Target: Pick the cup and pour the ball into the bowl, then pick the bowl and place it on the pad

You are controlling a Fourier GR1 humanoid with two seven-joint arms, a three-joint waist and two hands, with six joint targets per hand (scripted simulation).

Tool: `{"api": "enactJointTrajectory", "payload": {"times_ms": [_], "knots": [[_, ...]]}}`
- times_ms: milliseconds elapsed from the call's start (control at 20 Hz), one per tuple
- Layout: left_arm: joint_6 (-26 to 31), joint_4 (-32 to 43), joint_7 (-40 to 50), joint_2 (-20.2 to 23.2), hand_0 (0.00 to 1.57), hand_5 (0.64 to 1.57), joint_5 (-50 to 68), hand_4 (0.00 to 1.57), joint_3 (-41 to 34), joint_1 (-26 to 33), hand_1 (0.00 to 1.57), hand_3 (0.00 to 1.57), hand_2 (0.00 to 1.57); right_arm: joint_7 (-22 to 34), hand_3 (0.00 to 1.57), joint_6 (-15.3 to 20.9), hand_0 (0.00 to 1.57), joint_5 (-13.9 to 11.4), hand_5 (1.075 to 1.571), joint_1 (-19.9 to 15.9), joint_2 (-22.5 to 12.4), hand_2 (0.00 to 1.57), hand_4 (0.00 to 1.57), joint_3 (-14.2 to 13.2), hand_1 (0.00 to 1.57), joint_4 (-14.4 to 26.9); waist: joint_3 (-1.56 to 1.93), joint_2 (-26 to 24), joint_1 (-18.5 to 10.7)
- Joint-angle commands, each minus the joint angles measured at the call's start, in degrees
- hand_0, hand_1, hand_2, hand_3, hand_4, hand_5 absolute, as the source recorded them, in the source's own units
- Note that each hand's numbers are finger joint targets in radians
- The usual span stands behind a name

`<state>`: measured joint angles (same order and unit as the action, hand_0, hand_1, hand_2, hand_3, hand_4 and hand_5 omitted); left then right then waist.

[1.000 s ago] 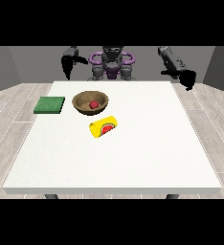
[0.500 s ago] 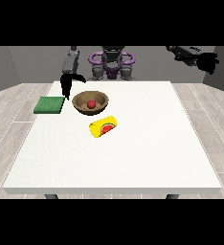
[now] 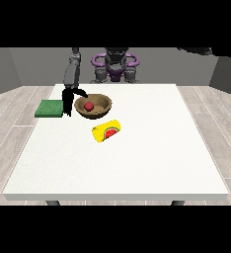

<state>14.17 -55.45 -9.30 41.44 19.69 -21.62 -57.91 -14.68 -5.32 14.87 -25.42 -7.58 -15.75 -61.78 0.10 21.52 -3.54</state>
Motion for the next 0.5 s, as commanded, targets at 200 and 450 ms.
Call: {"api": "enactJointTrajectory", "payload": {"times_ms": [200,450], "knots": [[-1.1,-2.1,3.0,0.3,0.00,1.536,1.1,0.00,0.0,0.1,0.00,0.00,0.00,0.7,0.00,-0.1,0.00,2.0,1.571,-7.3,-2.7,0.00,0.40,-3.2,0.00,12.7,-0.06,-1.7,-0.5],[-1.9,-6.9,5.7,0.6,0.00,1.531,2.3,0.00,0.6,-2.8,0.00,0.00,0.00,-8.3,0.00,-2.3,0.00,1.4,1.569,-7.9,-2.7,0.00,0.34,-4.2,0.00,19.3,0.01,2.3,-2.3]]}}
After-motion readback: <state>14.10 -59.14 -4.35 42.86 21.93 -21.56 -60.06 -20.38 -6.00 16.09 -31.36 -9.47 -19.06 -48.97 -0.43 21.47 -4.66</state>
